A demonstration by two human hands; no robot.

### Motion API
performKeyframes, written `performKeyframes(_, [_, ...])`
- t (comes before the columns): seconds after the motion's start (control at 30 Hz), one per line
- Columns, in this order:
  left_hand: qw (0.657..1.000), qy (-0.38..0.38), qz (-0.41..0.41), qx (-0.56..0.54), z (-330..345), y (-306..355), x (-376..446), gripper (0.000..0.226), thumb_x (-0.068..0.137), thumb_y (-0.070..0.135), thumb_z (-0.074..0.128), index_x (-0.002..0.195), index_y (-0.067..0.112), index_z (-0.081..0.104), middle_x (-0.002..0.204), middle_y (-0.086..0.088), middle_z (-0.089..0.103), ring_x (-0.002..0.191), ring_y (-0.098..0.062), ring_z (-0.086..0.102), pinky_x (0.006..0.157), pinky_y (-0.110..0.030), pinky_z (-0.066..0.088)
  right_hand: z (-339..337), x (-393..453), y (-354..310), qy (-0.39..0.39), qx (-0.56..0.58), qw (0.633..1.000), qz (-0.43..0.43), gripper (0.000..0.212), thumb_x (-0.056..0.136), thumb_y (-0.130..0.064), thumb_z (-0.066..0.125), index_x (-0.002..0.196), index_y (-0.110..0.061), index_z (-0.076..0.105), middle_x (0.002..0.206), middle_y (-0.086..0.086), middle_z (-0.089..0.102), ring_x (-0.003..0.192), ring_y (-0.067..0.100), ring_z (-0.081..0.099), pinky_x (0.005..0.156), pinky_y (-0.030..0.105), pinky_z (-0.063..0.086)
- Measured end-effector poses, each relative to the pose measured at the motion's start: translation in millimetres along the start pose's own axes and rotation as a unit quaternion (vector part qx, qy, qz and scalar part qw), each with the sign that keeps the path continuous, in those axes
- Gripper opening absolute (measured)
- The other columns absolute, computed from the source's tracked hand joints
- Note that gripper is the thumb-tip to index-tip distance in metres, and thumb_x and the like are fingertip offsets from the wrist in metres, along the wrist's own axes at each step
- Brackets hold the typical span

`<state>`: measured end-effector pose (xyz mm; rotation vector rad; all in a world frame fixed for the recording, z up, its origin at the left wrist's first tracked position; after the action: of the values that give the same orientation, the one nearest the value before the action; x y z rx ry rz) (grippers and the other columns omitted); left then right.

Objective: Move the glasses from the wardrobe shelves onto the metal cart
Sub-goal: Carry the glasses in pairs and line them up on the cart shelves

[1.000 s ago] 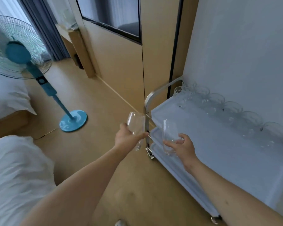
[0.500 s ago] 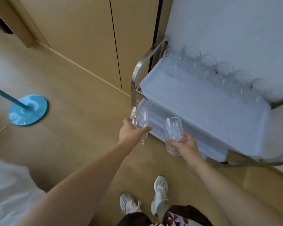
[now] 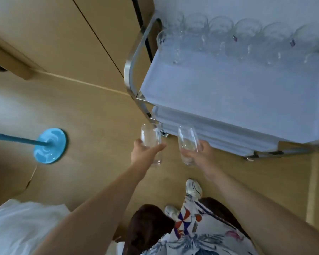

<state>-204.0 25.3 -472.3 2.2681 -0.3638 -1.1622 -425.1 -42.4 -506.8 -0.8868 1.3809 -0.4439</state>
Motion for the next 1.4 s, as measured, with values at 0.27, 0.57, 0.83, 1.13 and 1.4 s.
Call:
performKeyframes(0.27, [0.997, -0.053, 0.004, 0.057, 37.8, 7.2, 26.0, 0.073, 0.064, 0.050, 0.092, 0.114, 0.022, 0.047, 0.108, -0.001, 0.062, 0.097, -0.017, 0.064, 0.074, -0.033, 0.053, -10.3, 33.3, 5.9, 0.031, 0.021, 0.999, 0.021, 0.067, 0.064, -0.037, 0.094, 0.117, -0.017, 0.060, 0.116, 0.011, 0.067, 0.107, 0.023, 0.066, 0.086, 0.044, 0.060])
performKeyframes(0.57, [0.994, -0.108, -0.024, 0.026, 86.4, -20.6, 92.6, 0.082, 0.065, 0.046, 0.093, 0.128, 0.024, 0.046, 0.113, -0.002, 0.064, 0.100, -0.018, 0.068, 0.070, -0.029, 0.053, 5.0, 57.9, 57.1, 0.087, 0.095, 0.989, 0.072, 0.061, 0.063, -0.027, 0.096, 0.116, -0.026, 0.064, 0.104, -0.001, 0.074, 0.093, 0.017, 0.074, 0.078, 0.045, 0.063])
performKeyframes(0.83, [0.991, -0.127, 0.032, -0.037, 116.1, -69.5, 181.3, 0.070, 0.067, 0.041, 0.094, 0.120, 0.019, 0.053, 0.118, -0.005, 0.065, 0.098, -0.020, 0.071, 0.057, -0.022, 0.057, 30.3, 138.7, 117.4, 0.105, 0.052, 0.993, 0.033, 0.075, 0.058, -0.039, 0.096, 0.123, -0.033, 0.059, 0.116, -0.006, 0.065, 0.104, 0.018, 0.071, 0.083, 0.052, 0.061])
performKeyframes(1.13, [0.973, -0.155, 0.147, -0.092, 148.5, -62.6, 238.3, 0.078, 0.061, 0.046, 0.094, 0.123, 0.023, 0.054, 0.120, -0.006, 0.067, 0.100, -0.018, 0.073, 0.073, -0.035, 0.063, 18.9, 207.1, 123.2, 0.168, 0.069, 0.981, -0.064, 0.103, 0.056, -0.048, 0.095, 0.145, -0.026, 0.046, 0.132, -0.002, 0.059, 0.115, 0.017, 0.065, 0.092, 0.047, 0.059])
performKeyframes(1.4, [0.937, -0.203, 0.259, -0.118, 197.2, -11.4, 266.9, 0.104, 0.050, 0.059, 0.092, 0.136, 0.024, 0.045, 0.127, -0.005, 0.062, 0.107, -0.023, 0.070, 0.091, -0.046, 0.059, -4.1, 253.4, 106.1, 0.197, 0.112, 0.951, -0.212, 0.075, 0.068, -0.020, 0.094, 0.131, -0.020, 0.053, 0.116, 0.003, 0.062, 0.101, 0.024, 0.071, 0.064, 0.041, 0.063])
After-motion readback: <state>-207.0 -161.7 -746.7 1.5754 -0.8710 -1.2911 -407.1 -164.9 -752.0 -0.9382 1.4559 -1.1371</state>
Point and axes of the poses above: each hand's wrist, its own x-axis towards the middle knuckle, its own z-axis out of the palm, y = z × x, the point moved 5 cm from there along x, towards the middle knuckle
